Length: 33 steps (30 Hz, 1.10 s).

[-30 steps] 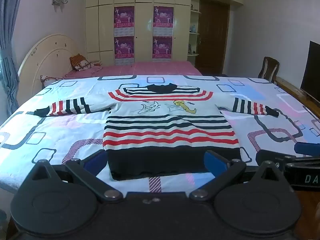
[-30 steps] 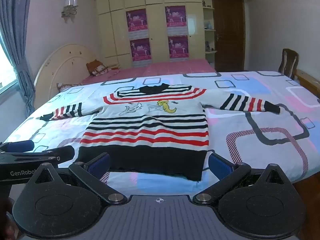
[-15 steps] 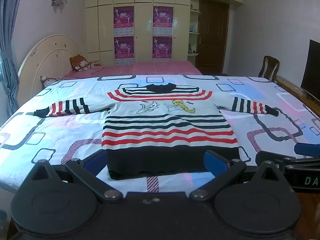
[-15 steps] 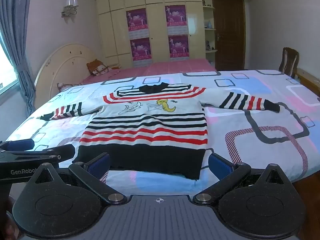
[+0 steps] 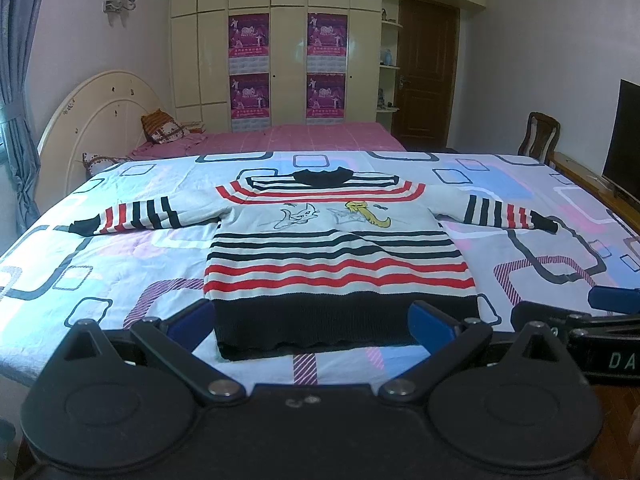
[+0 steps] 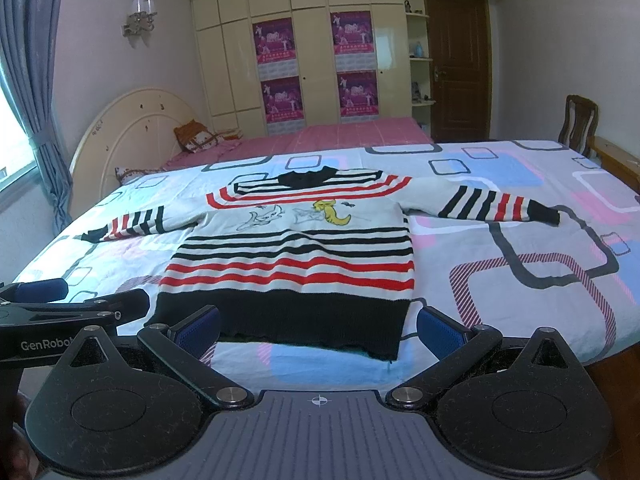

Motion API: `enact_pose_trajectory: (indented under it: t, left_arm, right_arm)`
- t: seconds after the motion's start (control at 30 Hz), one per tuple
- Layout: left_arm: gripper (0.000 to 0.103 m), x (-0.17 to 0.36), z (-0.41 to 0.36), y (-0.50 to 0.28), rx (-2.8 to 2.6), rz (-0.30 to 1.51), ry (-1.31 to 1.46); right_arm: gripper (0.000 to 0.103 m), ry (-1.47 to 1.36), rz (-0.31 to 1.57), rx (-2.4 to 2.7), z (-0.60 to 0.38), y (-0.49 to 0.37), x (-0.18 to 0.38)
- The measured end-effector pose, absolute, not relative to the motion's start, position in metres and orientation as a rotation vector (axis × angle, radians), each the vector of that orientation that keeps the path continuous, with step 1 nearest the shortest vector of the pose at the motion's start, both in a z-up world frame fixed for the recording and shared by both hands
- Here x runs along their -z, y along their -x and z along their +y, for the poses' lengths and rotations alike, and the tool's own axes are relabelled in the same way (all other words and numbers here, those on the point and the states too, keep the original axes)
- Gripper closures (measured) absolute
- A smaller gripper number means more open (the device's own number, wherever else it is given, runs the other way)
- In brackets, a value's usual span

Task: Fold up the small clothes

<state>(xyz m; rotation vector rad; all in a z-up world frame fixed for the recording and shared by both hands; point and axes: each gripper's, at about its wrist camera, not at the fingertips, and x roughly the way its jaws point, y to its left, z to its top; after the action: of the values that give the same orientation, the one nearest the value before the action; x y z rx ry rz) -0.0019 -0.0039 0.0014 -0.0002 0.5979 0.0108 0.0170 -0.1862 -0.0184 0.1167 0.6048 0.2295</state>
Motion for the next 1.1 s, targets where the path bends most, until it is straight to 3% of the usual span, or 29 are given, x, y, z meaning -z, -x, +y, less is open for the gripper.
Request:
enact_pose_trajectory:
  t: [1.1]
  left_arm:
    - [0.0, -0.007, -0.0083, 0.0038, -0.015, 0.593, -0.007]
  right_arm:
    - [0.0, -0.122, 0.604, -0.239, -0.1877, -0.0185, 0.0177]
